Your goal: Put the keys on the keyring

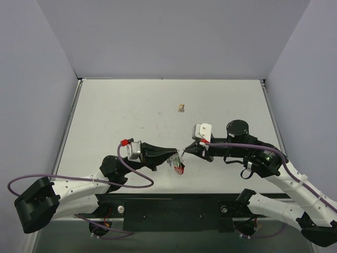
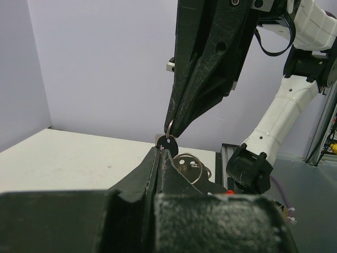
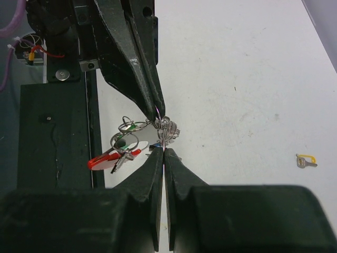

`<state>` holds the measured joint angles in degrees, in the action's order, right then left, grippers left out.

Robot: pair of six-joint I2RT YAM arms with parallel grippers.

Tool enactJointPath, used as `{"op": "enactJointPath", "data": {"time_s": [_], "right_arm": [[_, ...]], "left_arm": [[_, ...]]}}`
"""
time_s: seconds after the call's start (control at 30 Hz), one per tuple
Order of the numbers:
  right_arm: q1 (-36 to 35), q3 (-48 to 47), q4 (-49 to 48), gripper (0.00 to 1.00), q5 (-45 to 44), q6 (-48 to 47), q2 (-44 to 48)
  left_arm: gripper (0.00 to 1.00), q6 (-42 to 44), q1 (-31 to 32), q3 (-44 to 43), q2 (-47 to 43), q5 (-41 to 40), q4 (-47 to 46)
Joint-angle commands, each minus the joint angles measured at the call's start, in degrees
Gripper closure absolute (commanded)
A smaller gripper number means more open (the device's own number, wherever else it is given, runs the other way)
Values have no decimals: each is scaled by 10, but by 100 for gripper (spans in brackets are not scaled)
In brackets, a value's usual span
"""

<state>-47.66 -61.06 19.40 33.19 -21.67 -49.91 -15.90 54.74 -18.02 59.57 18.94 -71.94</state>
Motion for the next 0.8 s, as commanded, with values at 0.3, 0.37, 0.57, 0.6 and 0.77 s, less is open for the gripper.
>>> {"op": "enactJointPath", "data": {"time_s": [0.3, 0.37, 0.57, 0.6, 0.77], "right_arm": [[-6, 5, -20, 100, -6, 7, -12], [-10, 5, -20, 100, -4, 3, -14], [-19, 3, -12, 100, -1, -1, -18], [-19, 5, -12, 100, -1, -1, -17], [-20, 3, -14, 100, -4, 0, -18]], "left_arm": [[100, 7, -1, -35, 5, 25, -81], [100, 7, -1, -36, 5, 25, -80], [100, 11, -1, -39, 10, 24, -80], [100, 11, -1, -40, 10, 26, -79], [100, 13, -1, -40, 8, 27, -73]]}}
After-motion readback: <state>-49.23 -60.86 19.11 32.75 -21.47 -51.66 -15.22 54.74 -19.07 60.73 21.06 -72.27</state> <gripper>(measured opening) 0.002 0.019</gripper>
